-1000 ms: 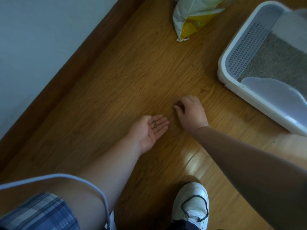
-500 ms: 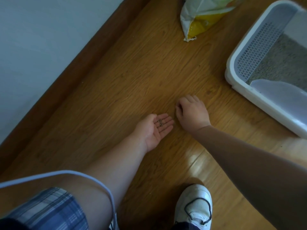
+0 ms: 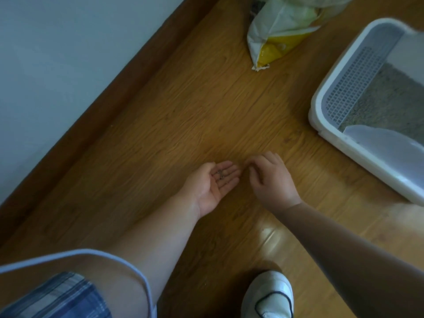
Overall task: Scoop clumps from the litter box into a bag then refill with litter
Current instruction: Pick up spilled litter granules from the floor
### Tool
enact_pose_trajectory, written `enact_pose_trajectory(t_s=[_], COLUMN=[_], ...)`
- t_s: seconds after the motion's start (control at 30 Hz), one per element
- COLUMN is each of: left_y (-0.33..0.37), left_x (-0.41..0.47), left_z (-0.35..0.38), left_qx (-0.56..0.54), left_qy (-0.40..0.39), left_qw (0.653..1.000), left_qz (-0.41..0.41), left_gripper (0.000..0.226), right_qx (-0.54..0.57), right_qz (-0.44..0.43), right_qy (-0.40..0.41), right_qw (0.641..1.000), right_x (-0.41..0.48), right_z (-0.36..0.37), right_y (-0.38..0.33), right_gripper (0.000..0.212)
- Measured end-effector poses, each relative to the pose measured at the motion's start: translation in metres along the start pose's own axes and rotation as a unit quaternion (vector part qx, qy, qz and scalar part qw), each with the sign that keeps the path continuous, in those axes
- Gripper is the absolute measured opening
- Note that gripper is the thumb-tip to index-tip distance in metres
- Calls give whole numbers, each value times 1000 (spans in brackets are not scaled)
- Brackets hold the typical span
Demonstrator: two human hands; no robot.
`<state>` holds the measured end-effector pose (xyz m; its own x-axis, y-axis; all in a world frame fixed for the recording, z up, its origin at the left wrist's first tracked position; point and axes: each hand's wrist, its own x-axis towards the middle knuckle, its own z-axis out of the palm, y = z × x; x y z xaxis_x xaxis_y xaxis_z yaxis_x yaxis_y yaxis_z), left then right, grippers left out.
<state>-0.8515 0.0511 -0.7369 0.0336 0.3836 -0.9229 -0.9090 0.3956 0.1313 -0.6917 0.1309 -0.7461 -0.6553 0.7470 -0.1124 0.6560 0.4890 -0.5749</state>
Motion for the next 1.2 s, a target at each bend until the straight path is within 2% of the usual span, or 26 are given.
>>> enact_pose_trajectory(t_s=[0.13,0.23,0.33,0.6,0.77,0.9,1.0,1.07,1.1,1.17,1.2], left_y=[11,21,31,46,40,32,27,24,23,22,21], left_x=[6,10,12,15,9,1,-3,-5,-5,-5,-6], left_z=[5,13,22,25,18,13,7,3,1,-1,-1], left_qx=[-7,-3,4,-1,-15,-6,-3,-6,-8,-10,-10], left_qy=[-7,-14,-14,-27,-37,-39,-43,-43,-41,-38,-38], left_qw=[1000,1000,1000,999,999,999,999,999,999,999,999], left_qz=[6,13,28,44,37,29,27,28,29,31,31], left_gripper=[41,40,39,40,40,40,39,39,39,39,39], right_qx=[-43,-74,-113,-160,-160,-120,-27,104,164,221,216], right_qz=[49,93,121,20,-4,-17,-2,94,160,233,236], right_qy=[47,22,-26,-73,-84,-102,-64,7,43,91,91], right_qw=[997,993,986,984,984,987,998,990,972,943,943], right_x=[39,75,97,50,8,-8,-10,-6,-4,2,3], right_z=[-15,-22,-18,8,17,14,7,1,-3,-6,-7], right_y=[23,36,47,30,32,31,26,25,25,25,25], right_gripper=[32,52,61,63,61,63,64,63,63,60,57])
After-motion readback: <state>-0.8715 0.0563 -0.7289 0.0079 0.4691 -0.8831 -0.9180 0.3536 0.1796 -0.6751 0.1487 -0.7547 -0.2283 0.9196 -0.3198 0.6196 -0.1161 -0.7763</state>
